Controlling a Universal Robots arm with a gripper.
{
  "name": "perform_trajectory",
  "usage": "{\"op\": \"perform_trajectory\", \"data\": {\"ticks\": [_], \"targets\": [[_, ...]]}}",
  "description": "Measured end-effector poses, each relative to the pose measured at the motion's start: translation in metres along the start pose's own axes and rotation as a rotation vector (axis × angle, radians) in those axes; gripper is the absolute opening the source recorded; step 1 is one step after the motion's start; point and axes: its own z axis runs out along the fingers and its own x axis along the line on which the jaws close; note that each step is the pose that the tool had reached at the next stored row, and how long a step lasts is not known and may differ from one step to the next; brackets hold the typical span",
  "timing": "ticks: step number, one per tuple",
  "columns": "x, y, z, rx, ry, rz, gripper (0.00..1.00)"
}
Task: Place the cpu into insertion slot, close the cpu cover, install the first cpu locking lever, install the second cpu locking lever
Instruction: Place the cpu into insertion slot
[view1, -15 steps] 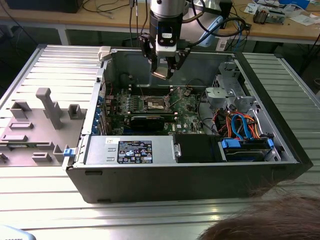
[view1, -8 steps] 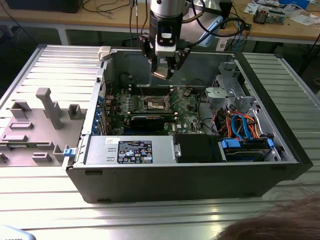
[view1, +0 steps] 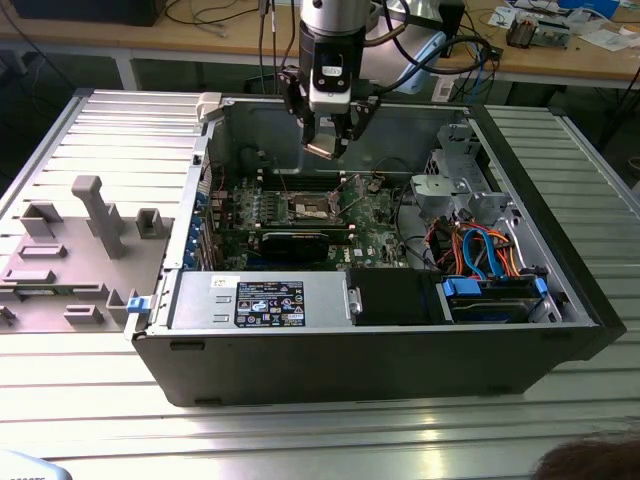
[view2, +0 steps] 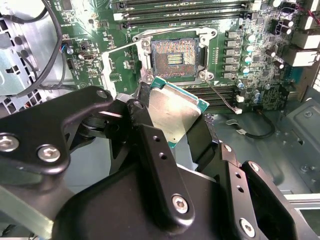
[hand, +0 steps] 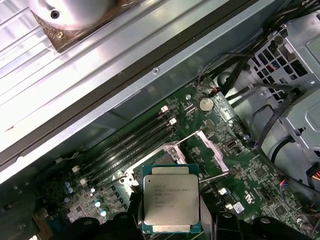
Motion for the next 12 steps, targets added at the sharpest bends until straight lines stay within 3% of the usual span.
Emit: {"op": "perform_trajectory", "data": {"ticks": [12], "targets": [[0.0000,0.0000,0.0004,-0.0008,-0.0030,0.040,0.54]]}}
